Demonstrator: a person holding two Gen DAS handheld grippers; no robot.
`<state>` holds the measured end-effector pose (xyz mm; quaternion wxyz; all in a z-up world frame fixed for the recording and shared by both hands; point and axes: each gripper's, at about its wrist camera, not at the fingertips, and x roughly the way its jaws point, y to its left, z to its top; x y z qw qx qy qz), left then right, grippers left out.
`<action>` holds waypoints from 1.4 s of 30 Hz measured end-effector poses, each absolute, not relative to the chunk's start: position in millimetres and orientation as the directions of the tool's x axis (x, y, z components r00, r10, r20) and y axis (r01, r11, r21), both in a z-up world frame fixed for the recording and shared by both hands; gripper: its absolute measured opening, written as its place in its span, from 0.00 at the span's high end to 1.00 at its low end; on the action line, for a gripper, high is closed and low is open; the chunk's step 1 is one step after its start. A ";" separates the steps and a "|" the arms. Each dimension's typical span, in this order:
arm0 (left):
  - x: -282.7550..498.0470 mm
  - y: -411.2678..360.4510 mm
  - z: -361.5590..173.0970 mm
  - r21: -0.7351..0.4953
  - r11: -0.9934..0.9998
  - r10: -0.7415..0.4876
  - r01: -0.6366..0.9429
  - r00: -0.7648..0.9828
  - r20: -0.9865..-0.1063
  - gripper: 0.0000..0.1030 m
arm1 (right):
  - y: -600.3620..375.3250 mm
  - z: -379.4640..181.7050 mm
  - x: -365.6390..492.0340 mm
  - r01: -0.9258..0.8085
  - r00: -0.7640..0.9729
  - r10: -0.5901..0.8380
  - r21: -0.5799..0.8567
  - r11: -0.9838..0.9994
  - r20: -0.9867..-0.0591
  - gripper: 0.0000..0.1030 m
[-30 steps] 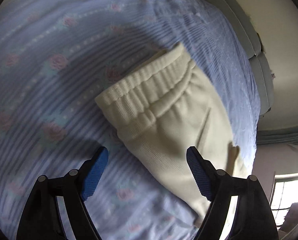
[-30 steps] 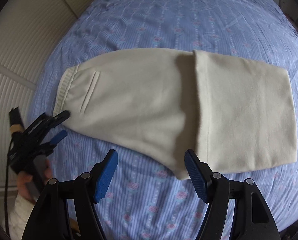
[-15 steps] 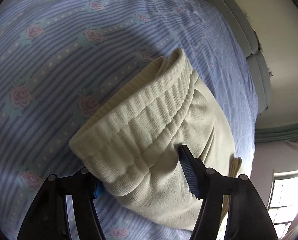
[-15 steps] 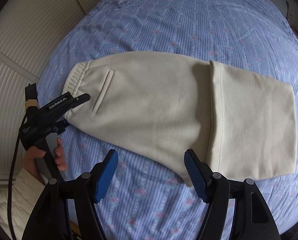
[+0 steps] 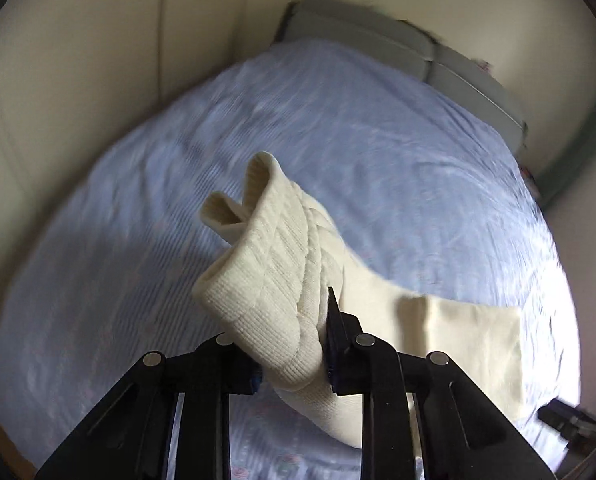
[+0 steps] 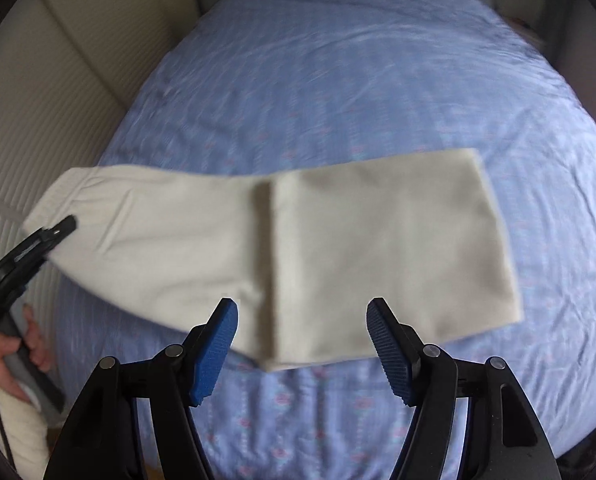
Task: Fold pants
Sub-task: 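Close the left gripper on the ribbed waistband and lift it, then fold the waistband over the pants with the left gripper and release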
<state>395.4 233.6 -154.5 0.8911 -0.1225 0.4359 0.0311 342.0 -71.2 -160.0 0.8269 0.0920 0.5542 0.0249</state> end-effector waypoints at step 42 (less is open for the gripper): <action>389.1 -264.1 -224.2 0.118 0.903 -0.045 0.414 0.364 -0.930 0.44 | -433.9 -222.4 245.6 0.371 0.367 0.224 0.363 0.855 -0.903 0.33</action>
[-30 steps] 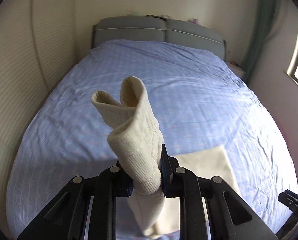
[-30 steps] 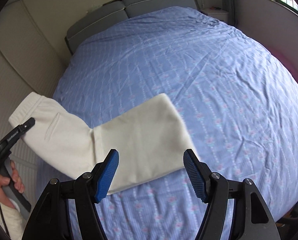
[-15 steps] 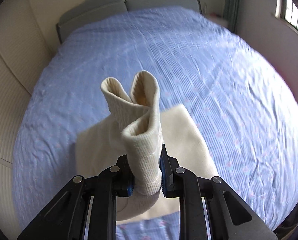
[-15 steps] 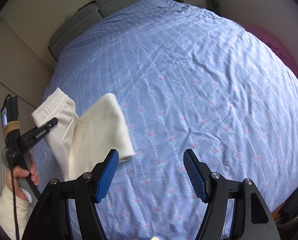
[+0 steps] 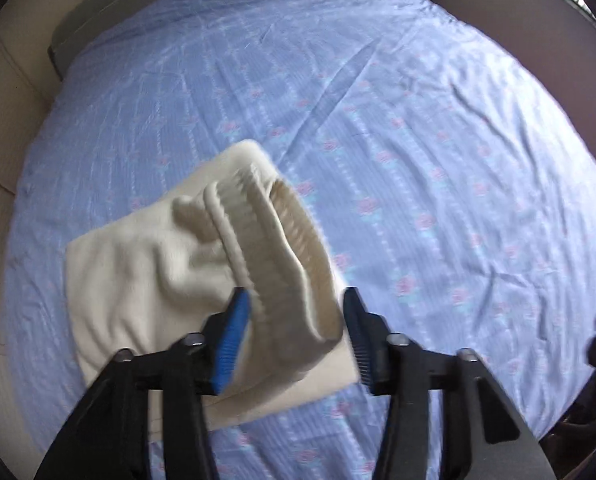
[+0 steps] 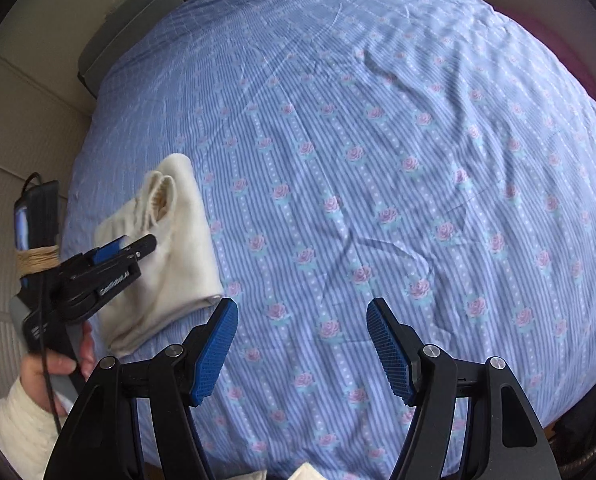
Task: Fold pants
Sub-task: 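Fold the waistband over the pants with the left gripper and release, then close the right gripper on the ribbed waistband and lift it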
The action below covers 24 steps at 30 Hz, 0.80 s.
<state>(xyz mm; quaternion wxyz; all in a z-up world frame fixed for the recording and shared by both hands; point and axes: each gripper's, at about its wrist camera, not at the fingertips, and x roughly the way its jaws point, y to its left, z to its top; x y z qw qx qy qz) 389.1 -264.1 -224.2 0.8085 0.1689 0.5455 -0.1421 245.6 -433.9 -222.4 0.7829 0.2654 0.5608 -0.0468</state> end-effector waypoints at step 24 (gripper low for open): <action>336.9 7.2 -240.1 0.017 0.993 0.057 -0.119 0.338 -0.940 0.25 | -294.8 -266.9 386.4 0.057 0.285 0.329 0.358 0.932 -0.900 0.52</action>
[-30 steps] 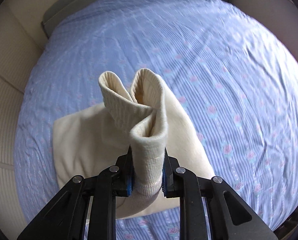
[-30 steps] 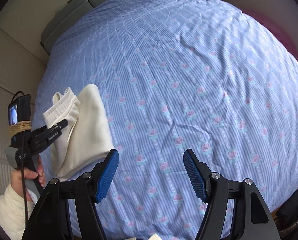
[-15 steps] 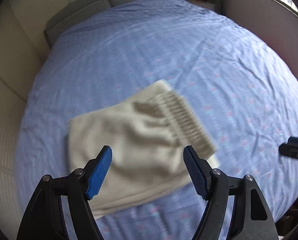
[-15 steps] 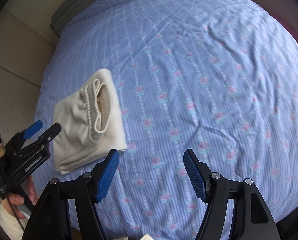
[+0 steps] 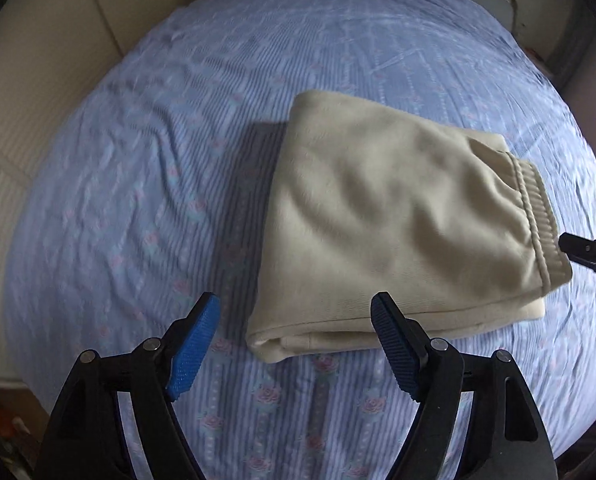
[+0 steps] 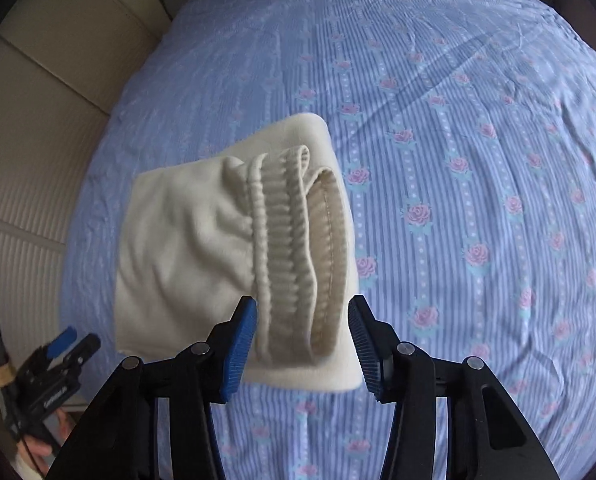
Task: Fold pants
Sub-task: 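Close the right gripper on the ribbed waistband and lift it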
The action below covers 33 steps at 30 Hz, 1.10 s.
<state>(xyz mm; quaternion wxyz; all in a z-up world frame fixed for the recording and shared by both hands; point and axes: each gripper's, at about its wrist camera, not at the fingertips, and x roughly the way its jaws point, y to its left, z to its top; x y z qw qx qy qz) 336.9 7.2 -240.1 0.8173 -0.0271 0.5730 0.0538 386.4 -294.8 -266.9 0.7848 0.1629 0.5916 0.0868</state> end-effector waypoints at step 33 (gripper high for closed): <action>373.7 7.2 -229.7 -0.039 0.993 0.006 -0.116 0.368 -0.930 0.25 | -279.8 -285.2 486.6 0.057 0.274 0.284 0.310 0.949 -0.919 0.49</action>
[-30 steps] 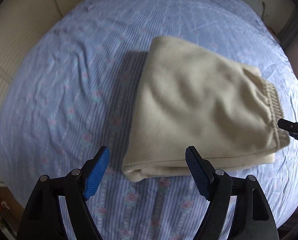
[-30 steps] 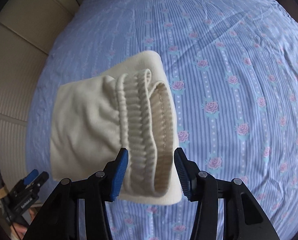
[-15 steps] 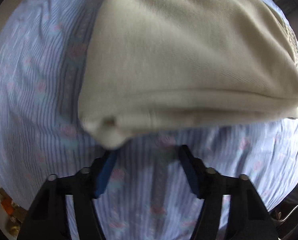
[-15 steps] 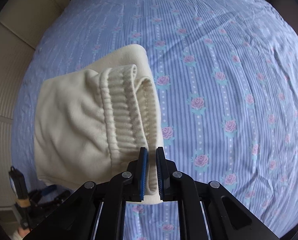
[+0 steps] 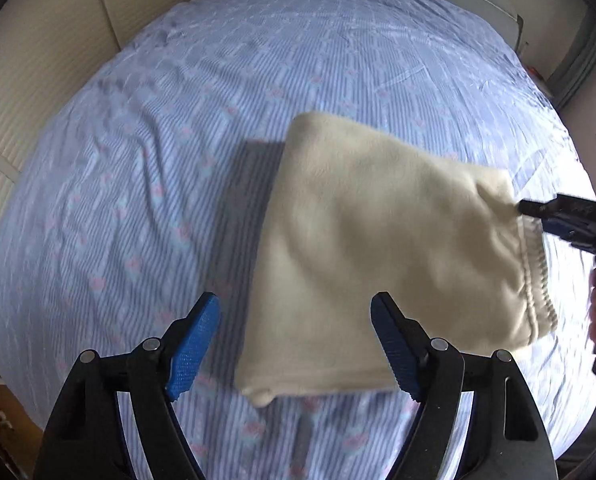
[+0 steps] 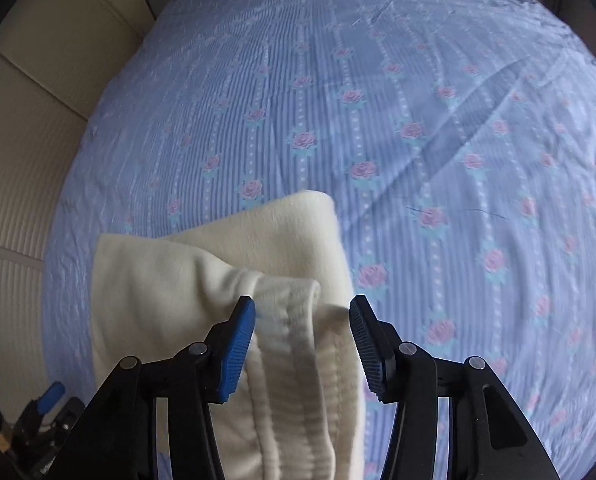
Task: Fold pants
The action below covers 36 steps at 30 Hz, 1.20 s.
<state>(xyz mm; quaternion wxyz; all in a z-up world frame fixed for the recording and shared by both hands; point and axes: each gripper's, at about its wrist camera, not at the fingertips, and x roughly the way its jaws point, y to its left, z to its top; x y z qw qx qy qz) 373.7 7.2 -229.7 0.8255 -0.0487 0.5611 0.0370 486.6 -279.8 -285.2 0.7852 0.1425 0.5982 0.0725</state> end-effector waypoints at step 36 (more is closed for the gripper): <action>385.4 -13.6 -212.9 0.009 0.998 0.032 -0.059 0.404 -0.914 0.25 | -296.6 -255.3 473.4 -0.054 0.348 0.143 0.133 0.990 -0.926 0.97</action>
